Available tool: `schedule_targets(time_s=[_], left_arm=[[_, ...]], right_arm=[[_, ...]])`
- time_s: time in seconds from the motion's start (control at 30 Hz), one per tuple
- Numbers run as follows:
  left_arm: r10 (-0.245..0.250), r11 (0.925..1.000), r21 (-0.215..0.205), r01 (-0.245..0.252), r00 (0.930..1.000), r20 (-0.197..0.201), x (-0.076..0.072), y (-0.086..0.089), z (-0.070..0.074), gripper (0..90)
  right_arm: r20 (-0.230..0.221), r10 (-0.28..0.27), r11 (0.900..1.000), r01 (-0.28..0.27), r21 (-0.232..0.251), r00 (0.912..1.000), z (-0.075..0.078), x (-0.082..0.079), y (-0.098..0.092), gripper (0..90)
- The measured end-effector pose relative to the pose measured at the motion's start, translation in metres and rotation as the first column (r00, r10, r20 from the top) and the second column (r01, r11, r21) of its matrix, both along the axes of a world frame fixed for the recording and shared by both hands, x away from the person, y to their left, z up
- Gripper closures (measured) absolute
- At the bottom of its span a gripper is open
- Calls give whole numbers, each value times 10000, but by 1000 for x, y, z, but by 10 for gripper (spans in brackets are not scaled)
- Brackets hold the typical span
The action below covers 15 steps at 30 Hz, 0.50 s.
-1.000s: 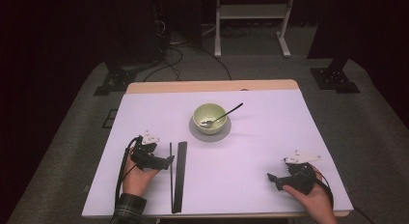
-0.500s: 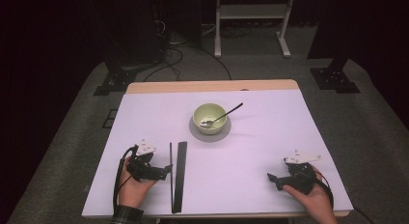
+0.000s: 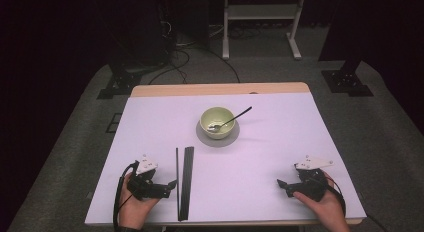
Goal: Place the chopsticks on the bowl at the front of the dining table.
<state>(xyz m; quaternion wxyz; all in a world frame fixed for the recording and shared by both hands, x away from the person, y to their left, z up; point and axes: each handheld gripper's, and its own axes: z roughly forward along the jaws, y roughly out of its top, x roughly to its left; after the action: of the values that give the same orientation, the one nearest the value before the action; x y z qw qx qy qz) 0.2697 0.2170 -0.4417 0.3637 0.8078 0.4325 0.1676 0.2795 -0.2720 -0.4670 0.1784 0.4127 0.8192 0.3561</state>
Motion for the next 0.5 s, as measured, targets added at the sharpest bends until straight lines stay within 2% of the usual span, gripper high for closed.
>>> schedule_targets(time_s=[0.17,0.5], left_arm=[[-51,10000,-68,51,10000,-49,-13,-2,-2,51],[-175,9998,-39,174,9995,-270,-28,-10,-8,51]], right_arm=[[-4,-7,10000,7,4,10000,0,0,0,107],[5,0,10000,0,0,10000,0,0,0,107]])
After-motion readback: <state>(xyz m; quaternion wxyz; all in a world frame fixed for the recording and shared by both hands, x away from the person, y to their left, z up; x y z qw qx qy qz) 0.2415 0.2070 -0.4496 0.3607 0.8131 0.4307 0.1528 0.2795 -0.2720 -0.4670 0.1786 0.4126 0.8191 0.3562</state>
